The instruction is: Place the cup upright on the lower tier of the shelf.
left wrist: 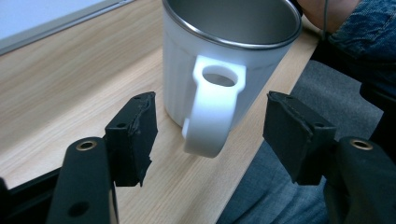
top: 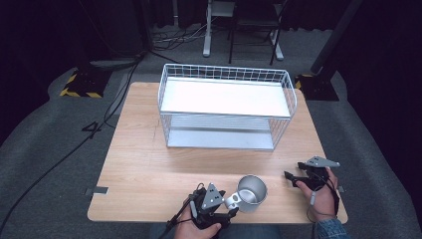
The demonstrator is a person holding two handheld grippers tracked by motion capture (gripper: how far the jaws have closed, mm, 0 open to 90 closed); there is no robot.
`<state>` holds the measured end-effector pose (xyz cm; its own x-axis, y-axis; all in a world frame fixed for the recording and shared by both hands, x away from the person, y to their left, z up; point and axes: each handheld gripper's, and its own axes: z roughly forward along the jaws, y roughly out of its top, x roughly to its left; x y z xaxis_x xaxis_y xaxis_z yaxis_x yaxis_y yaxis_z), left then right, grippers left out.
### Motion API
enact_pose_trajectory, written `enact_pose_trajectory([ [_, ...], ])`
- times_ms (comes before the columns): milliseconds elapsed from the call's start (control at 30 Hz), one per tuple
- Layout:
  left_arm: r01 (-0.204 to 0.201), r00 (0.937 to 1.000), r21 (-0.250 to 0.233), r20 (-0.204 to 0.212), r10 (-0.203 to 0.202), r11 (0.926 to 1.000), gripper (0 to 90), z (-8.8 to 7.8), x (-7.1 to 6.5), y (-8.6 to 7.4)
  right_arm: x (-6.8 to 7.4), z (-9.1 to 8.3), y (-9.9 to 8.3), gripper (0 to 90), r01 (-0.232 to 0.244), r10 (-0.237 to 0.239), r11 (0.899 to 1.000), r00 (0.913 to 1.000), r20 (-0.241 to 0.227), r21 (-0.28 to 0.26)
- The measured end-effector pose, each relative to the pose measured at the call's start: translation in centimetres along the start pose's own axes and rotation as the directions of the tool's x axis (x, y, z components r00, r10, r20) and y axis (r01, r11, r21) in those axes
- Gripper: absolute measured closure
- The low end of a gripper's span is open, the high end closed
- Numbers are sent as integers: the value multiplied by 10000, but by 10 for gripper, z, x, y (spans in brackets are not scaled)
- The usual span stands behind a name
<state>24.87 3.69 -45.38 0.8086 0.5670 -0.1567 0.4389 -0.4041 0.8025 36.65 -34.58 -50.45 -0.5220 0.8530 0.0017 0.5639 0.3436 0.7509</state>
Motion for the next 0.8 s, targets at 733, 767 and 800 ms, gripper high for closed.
enact_pose_trajectory([
  [733,-561,9983,59,-128,562,9984,683,9,0,-1,0,0,0,265,1,-1,10000,10000,4,0],
  [767,-561,9983,59,-128,562,9984,686,9,0,-1,0,0,0,265,1,-1,10000,10000,4,0],
  [800,-688,9975,-44,-164,687,9976,692,9,-2,-1,0,0,0,265,1,-1,10000,10000,3,1],
])
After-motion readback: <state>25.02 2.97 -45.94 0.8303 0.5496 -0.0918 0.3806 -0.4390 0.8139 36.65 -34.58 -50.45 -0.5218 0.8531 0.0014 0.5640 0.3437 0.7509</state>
